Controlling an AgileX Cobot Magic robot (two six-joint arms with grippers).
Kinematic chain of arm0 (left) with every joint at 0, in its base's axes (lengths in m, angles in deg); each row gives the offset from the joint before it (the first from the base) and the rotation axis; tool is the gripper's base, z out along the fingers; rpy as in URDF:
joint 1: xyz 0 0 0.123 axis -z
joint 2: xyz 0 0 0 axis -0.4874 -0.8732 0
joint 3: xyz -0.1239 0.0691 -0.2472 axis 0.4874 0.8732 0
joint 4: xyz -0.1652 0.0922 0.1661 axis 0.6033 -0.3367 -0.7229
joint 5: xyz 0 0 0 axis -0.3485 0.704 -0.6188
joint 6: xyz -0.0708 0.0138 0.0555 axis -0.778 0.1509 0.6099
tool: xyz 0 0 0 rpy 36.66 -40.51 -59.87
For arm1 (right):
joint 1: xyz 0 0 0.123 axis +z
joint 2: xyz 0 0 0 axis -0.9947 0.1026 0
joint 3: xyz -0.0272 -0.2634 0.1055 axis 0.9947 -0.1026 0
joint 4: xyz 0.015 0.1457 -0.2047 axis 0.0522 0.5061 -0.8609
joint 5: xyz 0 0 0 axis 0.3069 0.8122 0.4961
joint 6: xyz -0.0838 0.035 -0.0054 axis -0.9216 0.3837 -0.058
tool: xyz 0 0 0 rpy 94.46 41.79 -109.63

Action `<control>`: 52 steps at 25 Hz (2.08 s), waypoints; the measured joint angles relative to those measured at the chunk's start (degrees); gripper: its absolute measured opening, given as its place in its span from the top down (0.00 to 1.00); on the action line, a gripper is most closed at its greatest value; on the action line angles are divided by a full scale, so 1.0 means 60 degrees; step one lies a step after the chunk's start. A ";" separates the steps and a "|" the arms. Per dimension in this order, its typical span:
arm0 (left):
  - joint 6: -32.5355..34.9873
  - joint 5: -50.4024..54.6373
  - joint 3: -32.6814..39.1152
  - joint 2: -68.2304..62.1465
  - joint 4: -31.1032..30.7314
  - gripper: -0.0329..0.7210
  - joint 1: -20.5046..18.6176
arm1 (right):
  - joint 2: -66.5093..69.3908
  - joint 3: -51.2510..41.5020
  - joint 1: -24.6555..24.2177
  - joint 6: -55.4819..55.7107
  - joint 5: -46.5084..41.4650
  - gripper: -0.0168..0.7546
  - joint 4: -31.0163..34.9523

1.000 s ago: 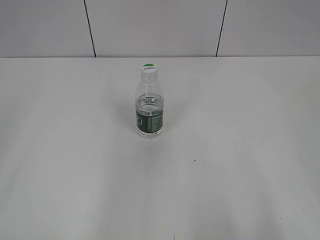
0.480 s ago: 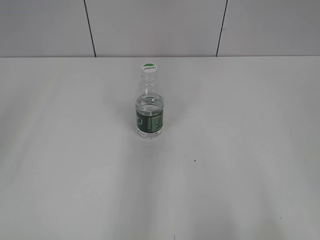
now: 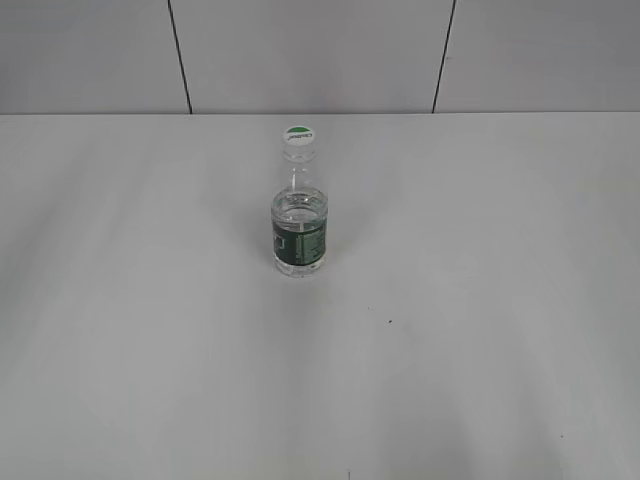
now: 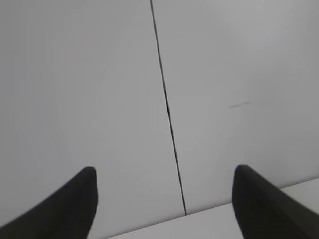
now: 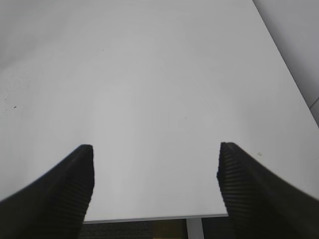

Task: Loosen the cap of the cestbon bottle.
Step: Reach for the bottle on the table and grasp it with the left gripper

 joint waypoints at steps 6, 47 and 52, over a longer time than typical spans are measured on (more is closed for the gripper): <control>-0.0515 -0.2215 0.0795 -0.2004 -0.0281 0.29 0.0176 | 0.0000 0.0000 0.0000 0.0000 0.0000 0.22 0.0000; -0.3236 -0.9346 0.0769 -0.9726 -0.6878 0.29 0.1341 | 0.0000 0.0000 0.0000 0.0000 0.0000 0.22 0.0000; -0.3236 -0.9346 0.0344 -1.0008 -0.6572 0.29 0.1509 | 0.0000 0.0000 0.0000 0.0000 0.0000 0.22 0.0000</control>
